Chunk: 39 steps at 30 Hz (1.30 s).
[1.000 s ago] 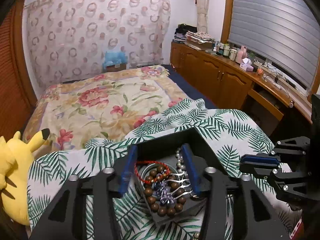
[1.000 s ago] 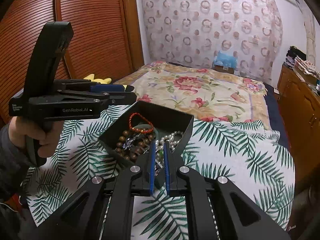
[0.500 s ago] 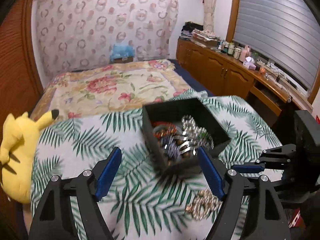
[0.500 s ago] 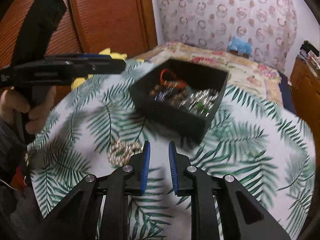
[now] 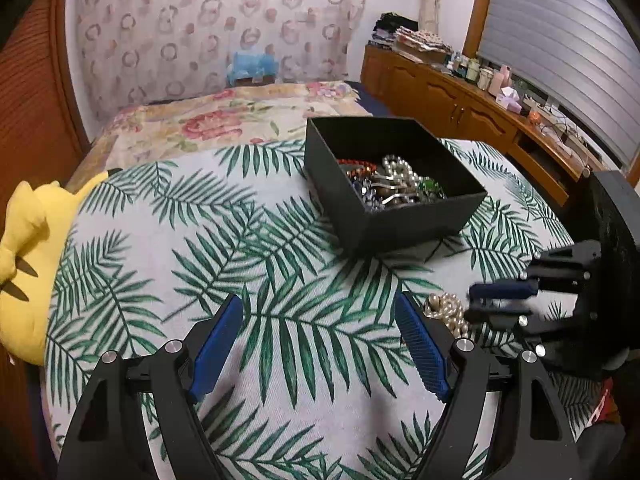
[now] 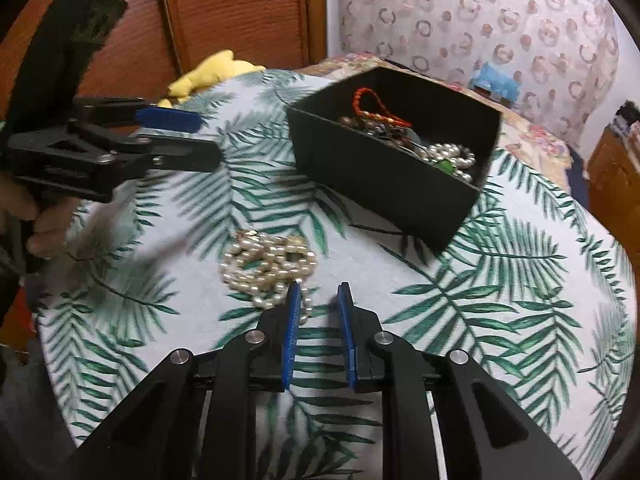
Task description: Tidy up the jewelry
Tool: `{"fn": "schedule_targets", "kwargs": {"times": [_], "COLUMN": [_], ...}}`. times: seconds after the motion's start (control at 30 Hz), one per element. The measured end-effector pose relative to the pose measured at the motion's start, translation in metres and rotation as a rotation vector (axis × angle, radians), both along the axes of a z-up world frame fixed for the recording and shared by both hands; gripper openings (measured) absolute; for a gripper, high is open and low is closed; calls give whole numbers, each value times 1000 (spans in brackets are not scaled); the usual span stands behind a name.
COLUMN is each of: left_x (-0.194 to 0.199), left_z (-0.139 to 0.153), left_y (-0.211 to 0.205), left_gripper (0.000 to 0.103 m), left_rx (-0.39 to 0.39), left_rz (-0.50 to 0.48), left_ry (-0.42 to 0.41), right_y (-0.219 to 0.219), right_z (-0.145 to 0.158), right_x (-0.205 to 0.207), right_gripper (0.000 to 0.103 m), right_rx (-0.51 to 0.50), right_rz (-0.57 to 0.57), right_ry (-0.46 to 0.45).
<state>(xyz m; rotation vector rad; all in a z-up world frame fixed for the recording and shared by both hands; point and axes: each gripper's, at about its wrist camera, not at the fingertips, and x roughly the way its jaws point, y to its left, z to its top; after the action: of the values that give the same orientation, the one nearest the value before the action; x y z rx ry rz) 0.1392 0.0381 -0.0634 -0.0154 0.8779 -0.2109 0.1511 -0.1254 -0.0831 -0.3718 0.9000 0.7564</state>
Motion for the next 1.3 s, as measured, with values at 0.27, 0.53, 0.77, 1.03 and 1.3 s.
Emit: {"fn": "schedule_targets", "kwargs": {"times": [0.27, 0.53, 0.77, 1.03, 1.3], "left_x": [-5, -8, -3, -5, -9], "left_z": [-12, -19, -21, -26, -27], "left_y": [-15, -32, -43, -56, -55], "left_gripper": [75, 72, 48, 27, 13], "left_rx": [4, 18, 24, 54, 37], "left_rz": [-47, -93, -121, -148, -151], "left_ry": [33, 43, 44, 39, 30], "right_y": [-3, -45, -79, -82, -79], "right_z": [0, 12, 20, 22, 33], "right_x": [-4, 11, 22, 22, 21], "right_gripper": [4, 4, 4, 5, 5], "right_rx": [-41, -35, -30, -2, 60], "right_rz": [23, -101, -183, -189, -191], "right_ry": [-29, -65, -91, -95, -93]}}
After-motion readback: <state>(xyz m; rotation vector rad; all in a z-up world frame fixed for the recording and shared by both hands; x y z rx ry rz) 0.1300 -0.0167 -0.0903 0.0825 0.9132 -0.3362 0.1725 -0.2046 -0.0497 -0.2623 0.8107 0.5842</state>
